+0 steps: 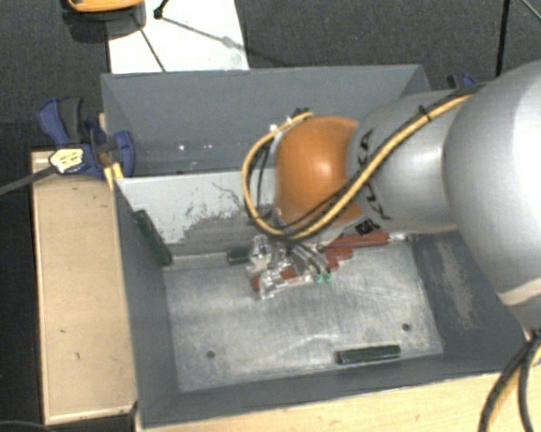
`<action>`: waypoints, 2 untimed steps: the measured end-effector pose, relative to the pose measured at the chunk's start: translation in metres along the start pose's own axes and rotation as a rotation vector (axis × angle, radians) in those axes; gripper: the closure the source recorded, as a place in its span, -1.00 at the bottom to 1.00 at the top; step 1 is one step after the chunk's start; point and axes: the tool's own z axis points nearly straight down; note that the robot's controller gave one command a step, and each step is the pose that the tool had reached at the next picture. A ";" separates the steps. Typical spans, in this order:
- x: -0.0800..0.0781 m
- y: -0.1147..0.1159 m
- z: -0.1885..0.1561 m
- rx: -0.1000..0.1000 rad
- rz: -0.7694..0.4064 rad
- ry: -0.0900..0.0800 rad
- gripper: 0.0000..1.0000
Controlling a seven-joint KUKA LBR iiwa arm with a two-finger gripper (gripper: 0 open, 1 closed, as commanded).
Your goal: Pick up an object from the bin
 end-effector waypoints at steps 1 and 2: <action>0.000 0.000 0.000 0.000 0.002 0.000 1.00; 0.003 -0.003 -0.170 0.002 -0.059 0.001 1.00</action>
Offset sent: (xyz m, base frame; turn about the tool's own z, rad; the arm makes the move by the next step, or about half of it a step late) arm -0.0058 -0.0046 0.1671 -0.0620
